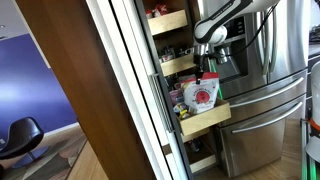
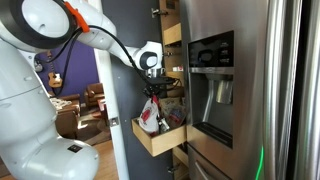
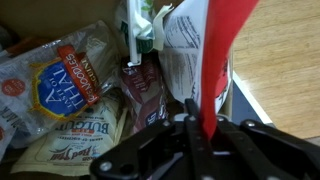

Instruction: Move the white and red packet in the third drawer backwards.

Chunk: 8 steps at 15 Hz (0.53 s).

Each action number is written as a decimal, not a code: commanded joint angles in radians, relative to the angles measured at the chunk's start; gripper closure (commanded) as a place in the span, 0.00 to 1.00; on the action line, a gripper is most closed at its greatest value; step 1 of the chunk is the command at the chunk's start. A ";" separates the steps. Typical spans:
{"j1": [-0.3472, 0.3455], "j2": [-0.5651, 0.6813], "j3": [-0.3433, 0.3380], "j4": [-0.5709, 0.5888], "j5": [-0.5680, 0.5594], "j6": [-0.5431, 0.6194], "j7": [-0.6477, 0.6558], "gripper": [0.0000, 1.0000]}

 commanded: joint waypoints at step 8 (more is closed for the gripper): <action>-0.029 -0.046 0.040 0.135 0.059 -0.203 0.002 0.99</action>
